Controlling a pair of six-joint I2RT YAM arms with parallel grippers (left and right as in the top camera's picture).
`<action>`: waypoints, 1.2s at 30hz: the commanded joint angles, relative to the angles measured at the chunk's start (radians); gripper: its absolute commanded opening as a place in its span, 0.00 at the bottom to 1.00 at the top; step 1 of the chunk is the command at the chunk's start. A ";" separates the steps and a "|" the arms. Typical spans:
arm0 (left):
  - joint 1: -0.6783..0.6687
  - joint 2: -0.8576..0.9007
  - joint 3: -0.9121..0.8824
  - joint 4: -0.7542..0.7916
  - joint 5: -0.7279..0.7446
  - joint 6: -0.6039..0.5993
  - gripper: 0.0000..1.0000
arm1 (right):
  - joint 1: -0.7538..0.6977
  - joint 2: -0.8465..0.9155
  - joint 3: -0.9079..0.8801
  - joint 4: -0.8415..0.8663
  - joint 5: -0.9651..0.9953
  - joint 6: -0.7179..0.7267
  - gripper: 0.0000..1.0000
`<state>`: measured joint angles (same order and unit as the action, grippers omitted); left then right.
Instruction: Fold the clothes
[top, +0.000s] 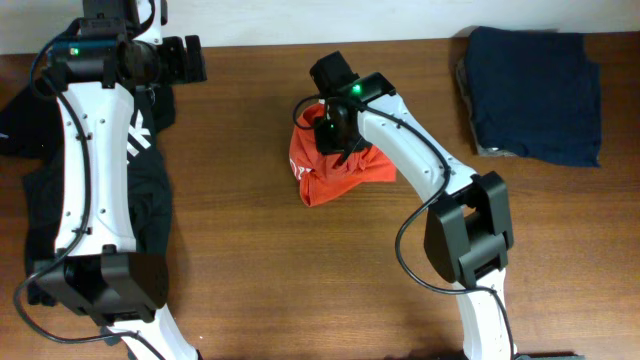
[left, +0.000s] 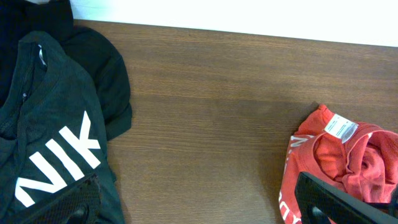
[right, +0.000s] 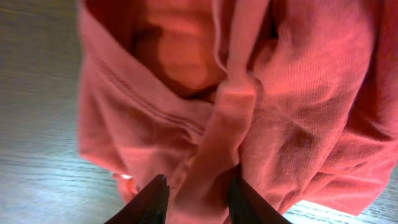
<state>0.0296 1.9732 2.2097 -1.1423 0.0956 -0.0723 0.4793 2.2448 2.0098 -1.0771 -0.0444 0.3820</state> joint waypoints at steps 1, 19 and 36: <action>0.004 0.009 -0.006 -0.005 -0.014 -0.003 0.99 | 0.004 0.017 -0.007 -0.015 0.064 0.016 0.36; 0.004 0.009 -0.006 -0.023 -0.015 -0.002 0.99 | -0.110 -0.027 0.026 -0.225 0.135 0.016 0.04; 0.004 0.009 -0.006 -0.022 -0.066 -0.002 0.99 | -0.224 -0.027 0.077 -0.261 -0.006 -0.084 0.39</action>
<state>0.0296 1.9732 2.2097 -1.1633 0.0437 -0.0727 0.2672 2.2597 2.0151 -1.3319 0.0193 0.3538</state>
